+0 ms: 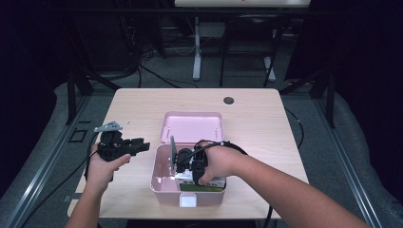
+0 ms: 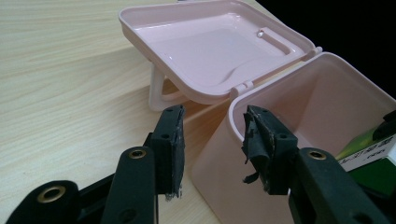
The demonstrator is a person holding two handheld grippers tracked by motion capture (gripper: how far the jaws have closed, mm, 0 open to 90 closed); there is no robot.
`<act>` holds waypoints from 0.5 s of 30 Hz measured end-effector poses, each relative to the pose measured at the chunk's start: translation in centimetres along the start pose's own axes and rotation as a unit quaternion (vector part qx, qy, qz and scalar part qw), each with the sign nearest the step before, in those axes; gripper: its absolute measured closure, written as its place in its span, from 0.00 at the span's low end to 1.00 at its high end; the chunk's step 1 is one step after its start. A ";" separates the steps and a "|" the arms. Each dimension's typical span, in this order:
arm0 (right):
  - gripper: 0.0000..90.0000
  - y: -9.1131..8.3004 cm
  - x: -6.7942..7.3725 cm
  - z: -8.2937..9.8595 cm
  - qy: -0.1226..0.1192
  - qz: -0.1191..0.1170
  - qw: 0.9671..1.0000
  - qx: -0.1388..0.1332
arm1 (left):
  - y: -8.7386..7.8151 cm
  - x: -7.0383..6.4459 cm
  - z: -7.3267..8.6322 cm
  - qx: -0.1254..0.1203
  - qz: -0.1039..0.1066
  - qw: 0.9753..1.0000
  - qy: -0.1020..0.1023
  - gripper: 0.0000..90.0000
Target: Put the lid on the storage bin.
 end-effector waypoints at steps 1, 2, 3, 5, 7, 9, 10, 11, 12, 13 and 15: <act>0.68 0.1 0.0 -0.1 0.001 -0.001 1.000 0.001 | 0.0 0.0 0.0 -0.001 0.000 1.000 -0.001 0.64; 0.68 0.1 0.0 -0.1 0.001 -0.001 1.000 0.001 | 0.0 0.0 0.0 -0.001 0.000 1.000 -0.001 0.64; 0.68 0.2 0.0 -0.1 0.000 0.000 1.000 0.002 | 0.0 0.0 0.0 0.000 0.000 1.000 -0.001 0.64; 0.68 0.3 -0.1 -0.1 0.001 -0.001 1.000 0.002 | 0.0 0.0 0.0 0.000 0.000 1.000 0.000 0.64; 0.68 0.9 -0.2 0.1 0.005 -0.012 1.000 -0.001 | 0.0 0.0 0.0 0.000 0.000 1.000 0.000 0.64; 0.68 1.2 -0.2 0.1 0.003 -0.014 1.000 -0.001 | 0.0 0.1 0.0 0.000 0.000 1.000 0.000 0.64; 0.68 1.3 -0.2 0.1 0.001 -0.014 1.000 -0.001 | 0.1 0.1 0.0 -0.001 0.000 1.000 0.000 0.64; 0.68 1.4 -0.2 0.1 0.000 -0.016 1.000 -0.002 | 0.1 0.1 0.1 -0.001 0.000 1.000 -0.001 0.64; 0.68 1.5 -0.2 0.1 0.003 -0.019 1.000 -0.002 | 0.1 0.1 0.1 0.001 0.000 1.000 -0.001 0.64; 0.68 1.6 -0.3 0.2 0.002 -0.022 1.000 -0.003 | 0.1 0.1 0.1 0.001 0.000 1.000 -0.001 0.64; 0.68 1.9 -0.3 0.3 0.002 -0.024 1.000 -0.005 | 0.1 0.1 0.1 0.001 0.000 1.000 -0.001 0.64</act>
Point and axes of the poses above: each handheld gripper's, and its own axes: y roughly forward along the jaws, z roughly out of its underside, x roughly to its left, the point moved 1 cm from there along y, roughly forward along the jaws
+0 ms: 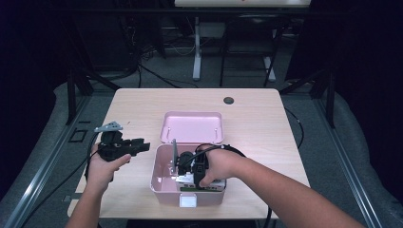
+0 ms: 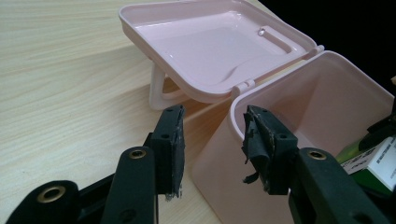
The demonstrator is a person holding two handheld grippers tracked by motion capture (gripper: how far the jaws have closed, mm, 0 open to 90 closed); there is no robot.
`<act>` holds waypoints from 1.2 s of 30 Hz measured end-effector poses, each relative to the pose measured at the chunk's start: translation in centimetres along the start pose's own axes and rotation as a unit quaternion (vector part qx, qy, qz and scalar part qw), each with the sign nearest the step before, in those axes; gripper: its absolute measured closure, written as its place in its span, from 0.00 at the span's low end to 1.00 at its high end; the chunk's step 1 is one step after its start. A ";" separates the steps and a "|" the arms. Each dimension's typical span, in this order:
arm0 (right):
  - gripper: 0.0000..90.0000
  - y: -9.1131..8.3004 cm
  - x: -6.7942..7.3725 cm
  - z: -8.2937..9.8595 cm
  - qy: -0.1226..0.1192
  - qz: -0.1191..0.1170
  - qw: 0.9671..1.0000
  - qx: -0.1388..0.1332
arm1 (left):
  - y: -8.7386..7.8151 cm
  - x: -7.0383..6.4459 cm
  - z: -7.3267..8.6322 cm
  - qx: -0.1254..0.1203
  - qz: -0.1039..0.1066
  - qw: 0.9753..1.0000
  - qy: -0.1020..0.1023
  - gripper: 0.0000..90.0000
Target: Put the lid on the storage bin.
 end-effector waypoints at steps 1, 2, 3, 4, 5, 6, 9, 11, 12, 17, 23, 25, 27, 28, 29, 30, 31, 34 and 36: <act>0.68 0.2 0.0 0.0 0.000 -0.002 1.000 0.000 | 0.0 0.0 0.0 0.000 0.000 1.000 0.000 0.64; 0.68 0.3 0.0 0.1 0.001 -0.002 1.000 -0.001 | 0.0 0.0 0.0 0.000 0.000 1.000 0.000 0.64; 0.68 0.4 -0.1 0.1 -0.003 -0.003 1.000 0.000 | 0.0 0.0 0.0 0.000 0.000 1.000 0.000 0.64; 0.68 0.5 0.0 0.1 -0.003 -0.003 1.000 -0.001 | 0.0 0.0 0.0 0.000 0.000 1.000 0.000 0.64; 0.68 0.5 0.0 0.1 -0.004 -0.003 1.000 -0.001 | 0.0 0.0 0.0 0.000 0.000 1.000 0.000 0.64; 0.68 0.6 0.0 0.0 -0.004 -0.003 1.000 -0.002 | 0.0 0.0 0.0 0.000 0.000 1.000 -0.001 0.64; 0.68 1.0 -0.1 0.1 -0.003 -0.006 1.000 -0.001 | 0.0 0.0 0.0 0.000 0.000 1.000 0.000 0.64; 0.68 1.3 -0.1 0.1 -0.002 -0.007 1.000 -0.001 | 0.0 0.0 0.0 0.001 0.000 1.000 0.000 0.64; 0.68 1.4 -0.2 0.1 -0.002 -0.007 1.000 0.000 | 0.0 0.0 0.0 0.001 0.000 1.000 -0.001 0.64; 0.68 1.8 -0.3 0.0 -0.006 -0.010 1.000 0.001 | 0.0 0.0 0.0 0.002 0.000 1.000 0.000 0.64; 0.68 2.1 -0.4 -0.1 -0.011 -0.012 1.000 0.006 | 0.1 0.0 0.0 0.002 0.000 1.000 0.000 0.64; 0.68 2.2 -0.5 -0.1 -0.010 -0.013 1.000 0.006 | 0.1 0.0 0.1 0.002 0.000 1.000 0.000 0.64; 0.68 2.3 -0.5 -0.1 -0.010 -0.013 1.000 0.008 | 0.1 0.0 0.0 0.002 0.000 1.000 0.000 0.64; 0.68 2.3 -0.5 -0.1 -0.011 -0.013 1.000 0.009 | 0.1 0.0 0.0 0.002 0.000 1.000 0.000 0.64; 0.68 2.4 -0.5 -0.2 -0.011 -0.013 1.000 0.009 | 0.1 0.0 0.0 0.002 0.000 1.000 0.000 0.64; 0.68 2.5 -0.4 -0.2 -0.012 -0.013 1.000 0.010 | 0.1 0.0 0.1 0.002 0.000 1.000 0.000 0.64; 0.68 2.5 -0.4 -0.2 -0.013 -0.013 1.000 0.011 | 0.1 0.0 0.1 0.003 0.000 1.000 0.000 0.64; 0.68 2.6 -0.5 -0.3 -0.014 -0.013 1.000 0.013 | 0.1 0.0 0.1 0.003 0.000 1.000 0.000 0.64; 0.68 2.6 -0.5 -0.3 -0.014 -0.013 1.000 0.014 | 0.1 0.1 0.1 0.003 0.000 1.000 -0.001 0.64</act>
Point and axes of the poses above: each handheld gripper's, and its own axes: y roughly forward along the jaws, z roughly out of its underside, x roughly to its left, the point moved 1 cm from there along y, roughly forward along the jaws
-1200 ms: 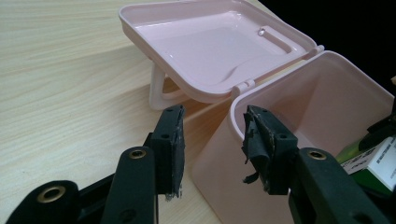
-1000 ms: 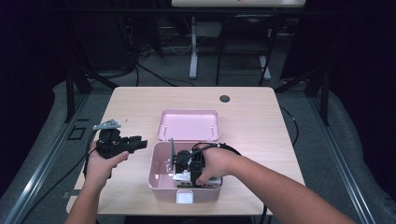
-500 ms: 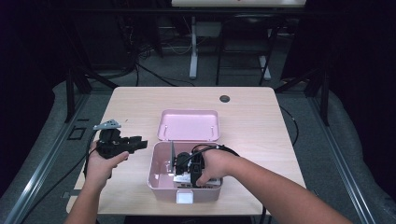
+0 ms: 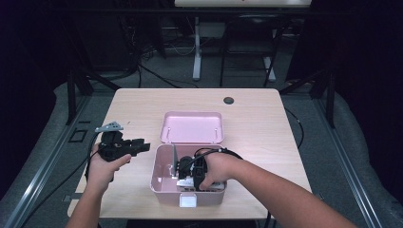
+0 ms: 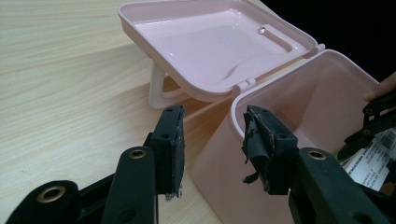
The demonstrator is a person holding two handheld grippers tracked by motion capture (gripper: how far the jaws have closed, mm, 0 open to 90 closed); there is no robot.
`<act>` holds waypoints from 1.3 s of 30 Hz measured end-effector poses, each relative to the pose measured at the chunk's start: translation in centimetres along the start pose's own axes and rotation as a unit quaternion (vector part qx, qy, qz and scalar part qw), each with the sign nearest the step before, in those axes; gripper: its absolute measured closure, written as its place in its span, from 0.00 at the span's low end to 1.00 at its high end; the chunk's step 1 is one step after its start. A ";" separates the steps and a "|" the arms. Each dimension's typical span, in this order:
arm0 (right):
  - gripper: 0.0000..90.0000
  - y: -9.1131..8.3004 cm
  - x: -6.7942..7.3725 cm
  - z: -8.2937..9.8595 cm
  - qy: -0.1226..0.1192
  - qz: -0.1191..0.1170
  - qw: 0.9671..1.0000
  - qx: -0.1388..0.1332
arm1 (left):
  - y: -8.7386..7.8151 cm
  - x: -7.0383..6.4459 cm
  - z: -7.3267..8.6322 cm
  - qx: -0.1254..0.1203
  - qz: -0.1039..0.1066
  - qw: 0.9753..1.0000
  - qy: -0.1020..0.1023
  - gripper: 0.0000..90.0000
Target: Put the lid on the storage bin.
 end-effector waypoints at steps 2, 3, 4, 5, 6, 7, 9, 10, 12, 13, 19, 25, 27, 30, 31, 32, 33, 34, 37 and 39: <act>0.68 0.1 0.0 0.0 -0.001 0.000 1.000 0.001 | 0.0 0.0 0.0 0.000 0.000 1.000 0.000 0.64; 0.68 0.1 0.0 0.0 0.000 0.001 1.000 0.002 | 0.0 0.0 0.0 0.000 0.000 1.000 0.000 0.64; 0.68 0.1 0.0 0.0 0.000 0.001 1.000 0.002 | 0.0 0.0 0.0 0.001 0.000 1.000 0.000 0.64; 0.68 0.2 0.0 0.0 0.000 0.000 1.000 0.001 | 0.1 0.0 0.0 0.001 0.000 1.000 0.000 0.64; 0.68 0.2 0.0 0.0 0.000 -0.001 1.000 0.001 | 0.1 0.0 0.0 0.001 0.000 1.000 -0.001 0.64; 0.68 0.2 0.0 0.0 0.001 -0.001 1.000 0.001 | 0.1 0.0 0.0 0.001 0.000 1.000 0.000 0.64; 0.68 0.3 -0.1 0.1 0.003 -0.002 1.000 -0.001 | 0.1 0.0 0.0 0.002 -0.001 1.000 0.000 0.64; 0.68 0.3 -0.1 0.1 0.004 -0.002 1.000 -0.001 | 0.1 0.0 0.0 0.002 -0.001 1.000 0.000 0.64; 0.68 0.4 -0.1 0.1 0.005 -0.003 1.000 -0.002 | 0.1 0.1 0.1 0.001 0.000 1.000 0.000 0.64; 0.67 0.4 -0.2 0.0 0.005 -0.003 1.000 -0.003 | 0.1 0.1 0.1 0.002 0.000 1.000 -0.001 0.64; 0.67 0.5 -0.2 0.0 0.005 -0.007 1.000 -0.004 | 0.1 0.1 0.1 0.001 0.000 1.000 -0.001 0.64; 0.66 0.2 -0.1 0.1 0.007 -0.012 1.000 -0.006 | 0.1 0.1 0.1 0.000 0.000 1.000 -0.001 0.64; 0.66 0.2 -0.1 0.1 0.007 -0.012 1.000 -0.008 | 0.1 0.1 0.1 0.001 0.000 1.000 -0.001 0.64; 0.67 0.2 -0.1 0.2 0.002 -0.012 1.000 -0.010 | 0.1 0.1 0.1 0.000 0.000 1.000 -0.001 0.64; 0.67 0.2 -0.1 0.2 0.001 -0.013 1.000 -0.011 | 0.1 0.1 0.1 0.000 0.000 1.000 -0.001 0.64; 0.67 0.2 0.0 0.2 -0.002 -0.014 1.000 -0.012 | 0.1 0.1 0.1 0.000 0.000 1.000 -0.001 0.64; 0.67 0.2 0.0 0.2 -0.003 -0.014 1.000 -0.012 | 0.1 0.1 0.1 0.000 -0.001 1.000 -0.001 0.64; 0.67 0.2 0.1 0.2 -0.007 -0.015 1.000 -0.014 | 0.1 0.1 0.1 0.000 -0.001 1.000 -0.001 0.64; 0.67 0.2 0.1 0.2 -0.012 -0.016 1.000 -0.013 | 0.1 0.1 0.1 0.001 -0.001 1.000 -0.001 0.64; 0.67 0.2 0.1 0.2 -0.011 -0.017 1.000 -0.014 | 0.1 0.1 0.1 0.000 -0.001 1.000 -0.001 0.64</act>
Point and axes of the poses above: each handheld gripper's, and its own axes: y roughly forward along the jaws, z roughly out of its underside, x roughly to its left, the point moved 1 cm from there along y, roughly forward along the jaws
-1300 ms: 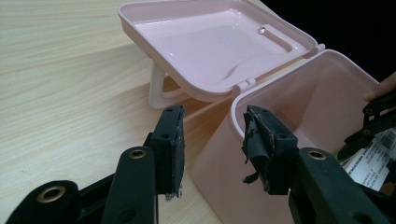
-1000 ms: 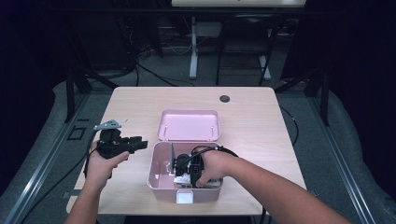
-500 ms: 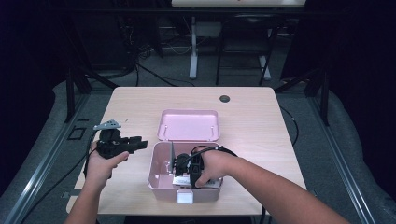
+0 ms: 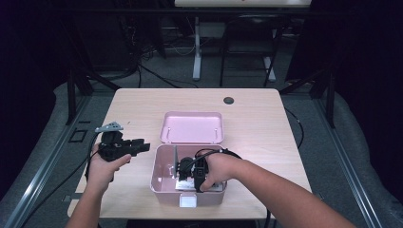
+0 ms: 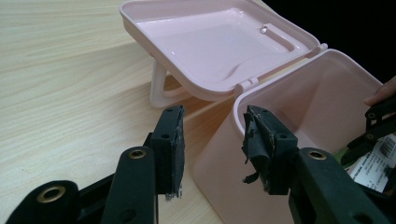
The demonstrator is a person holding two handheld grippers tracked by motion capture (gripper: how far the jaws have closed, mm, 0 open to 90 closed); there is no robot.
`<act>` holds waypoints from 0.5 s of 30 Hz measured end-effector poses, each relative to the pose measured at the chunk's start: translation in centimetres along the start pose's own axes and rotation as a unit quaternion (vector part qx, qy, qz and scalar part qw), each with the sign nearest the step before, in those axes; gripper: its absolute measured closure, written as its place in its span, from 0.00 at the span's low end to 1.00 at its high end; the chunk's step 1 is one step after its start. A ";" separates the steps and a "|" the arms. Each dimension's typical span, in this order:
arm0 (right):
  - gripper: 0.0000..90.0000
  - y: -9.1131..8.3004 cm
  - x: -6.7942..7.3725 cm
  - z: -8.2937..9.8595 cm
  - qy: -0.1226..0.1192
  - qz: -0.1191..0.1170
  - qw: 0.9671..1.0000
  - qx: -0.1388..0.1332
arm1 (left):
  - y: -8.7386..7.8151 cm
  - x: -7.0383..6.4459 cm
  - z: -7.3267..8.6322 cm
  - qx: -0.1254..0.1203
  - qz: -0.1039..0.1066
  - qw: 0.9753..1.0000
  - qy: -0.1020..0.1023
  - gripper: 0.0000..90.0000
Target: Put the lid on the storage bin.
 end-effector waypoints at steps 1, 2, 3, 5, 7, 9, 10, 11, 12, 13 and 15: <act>0.67 0.0 0.0 0.0 0.000 0.000 1.000 0.000 | 0.0 0.0 0.0 0.000 0.000 1.000 0.000 0.64; 0.66 0.0 0.0 0.0 0.000 0.001 1.000 -0.001 | 0.0 0.0 0.0 0.000 0.000 1.000 0.000 0.64; 0.66 0.0 0.0 0.0 0.001 0.001 1.000 -0.001 | 0.0 0.0 0.0 0.000 0.000 1.000 0.000 0.64; 0.66 0.0 0.0 0.1 0.001 0.000 1.000 -0.002 | 0.0 0.0 0.0 0.000 0.000 1.000 0.000 0.64; 0.66 0.0 0.0 0.1 0.001 0.000 1.000 -0.003 | 0.0 0.0 0.0 0.000 0.000 1.000 0.000 0.64; 0.65 -0.1 0.0 0.1 0.003 -0.002 1.000 -0.003 | 0.0 0.0 0.0 0.000 0.000 1.000 0.000 0.64; 0.65 -0.2 0.0 0.1 0.004 -0.003 1.000 -0.004 | 0.0 0.0 0.0 0.000 0.000 1.000 0.000 0.64; 0.65 -0.2 0.0 0.1 0.005 -0.003 1.000 -0.005 | 0.0 0.0 0.0 0.000 0.000 1.000 0.000 0.64; 0.65 -0.3 0.0 0.2 0.007 -0.002 1.000 -0.007 | 0.0 0.0 0.0 0.001 0.000 1.000 0.000 0.64; 0.65 -0.5 0.0 0.3 0.009 -0.001 1.000 -0.010 | 0.0 0.0 0.0 0.001 0.000 1.000 0.000 0.64; 0.65 -0.9 0.0 0.4 0.011 0.000 1.000 -0.016 | 0.0 0.0 0.0 0.001 0.000 1.000 0.001 0.64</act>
Point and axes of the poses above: each handheld gripper's, and its own axes: y roughly forward along the jaws, z roughly out of its underside, x roughly to its left, the point moved 1 cm from there along y, roughly forward along the jaws
